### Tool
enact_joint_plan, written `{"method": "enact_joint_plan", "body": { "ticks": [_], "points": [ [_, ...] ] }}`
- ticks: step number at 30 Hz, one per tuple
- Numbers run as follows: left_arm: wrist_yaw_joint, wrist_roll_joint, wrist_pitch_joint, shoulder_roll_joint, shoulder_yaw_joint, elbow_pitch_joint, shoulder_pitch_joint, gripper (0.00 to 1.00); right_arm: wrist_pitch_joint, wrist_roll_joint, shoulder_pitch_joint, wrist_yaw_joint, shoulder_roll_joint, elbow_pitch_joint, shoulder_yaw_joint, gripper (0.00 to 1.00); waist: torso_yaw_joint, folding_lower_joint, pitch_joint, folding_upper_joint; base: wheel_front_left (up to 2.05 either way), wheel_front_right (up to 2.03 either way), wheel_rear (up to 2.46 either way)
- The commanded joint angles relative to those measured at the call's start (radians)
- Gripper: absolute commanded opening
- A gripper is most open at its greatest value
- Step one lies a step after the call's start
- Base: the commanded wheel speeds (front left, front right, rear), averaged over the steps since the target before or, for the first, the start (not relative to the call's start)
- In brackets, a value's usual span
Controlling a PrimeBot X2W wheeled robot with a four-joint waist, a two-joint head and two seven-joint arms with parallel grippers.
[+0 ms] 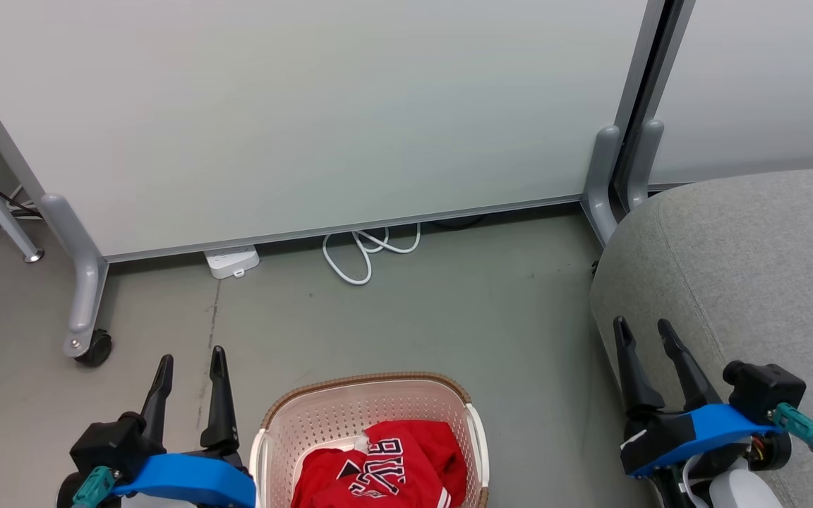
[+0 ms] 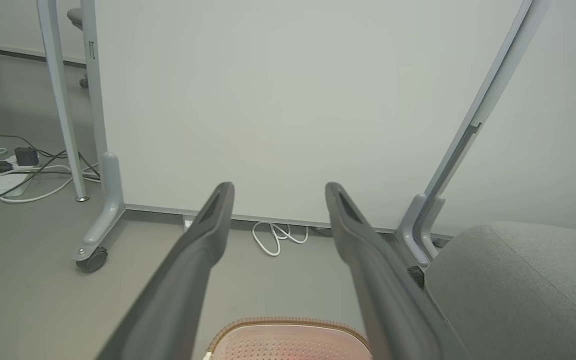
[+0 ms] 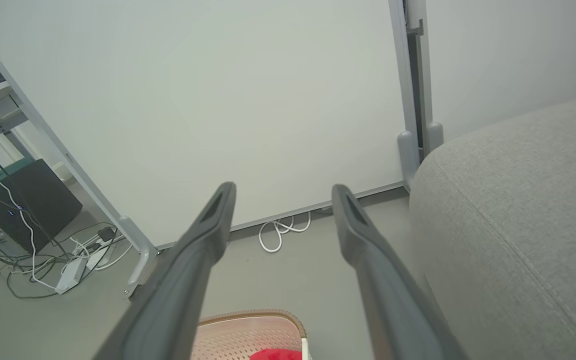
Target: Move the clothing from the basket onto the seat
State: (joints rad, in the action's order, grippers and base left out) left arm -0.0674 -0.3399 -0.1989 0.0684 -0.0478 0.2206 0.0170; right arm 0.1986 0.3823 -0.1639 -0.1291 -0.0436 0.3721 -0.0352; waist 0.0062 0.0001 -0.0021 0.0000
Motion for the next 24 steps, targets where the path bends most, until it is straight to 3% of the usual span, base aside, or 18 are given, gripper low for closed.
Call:
{"method": "enact_joint_plan", "body": {
  "ticks": [1, 24],
  "points": [
    [0.002, 0.025, -0.010, 0.002, -0.004, -0.004, -0.003, 1.00, 0.011, -0.029, -0.024, -0.002, -0.008, 0.000, -0.001, 1.00, 0.000, -0.0001, 0.000, 0.0000, 0.00, 0.00, 0.00],
    [-0.011, 0.095, -0.054, -0.015, 0.021, -0.008, -0.007, 1.00, 0.055, -0.210, -0.036, -0.002, -0.009, 0.017, -0.012, 1.00, -0.001, -0.0001, 0.000, 0.0000, 0.00, 0.00, 0.00]
  ]
}}
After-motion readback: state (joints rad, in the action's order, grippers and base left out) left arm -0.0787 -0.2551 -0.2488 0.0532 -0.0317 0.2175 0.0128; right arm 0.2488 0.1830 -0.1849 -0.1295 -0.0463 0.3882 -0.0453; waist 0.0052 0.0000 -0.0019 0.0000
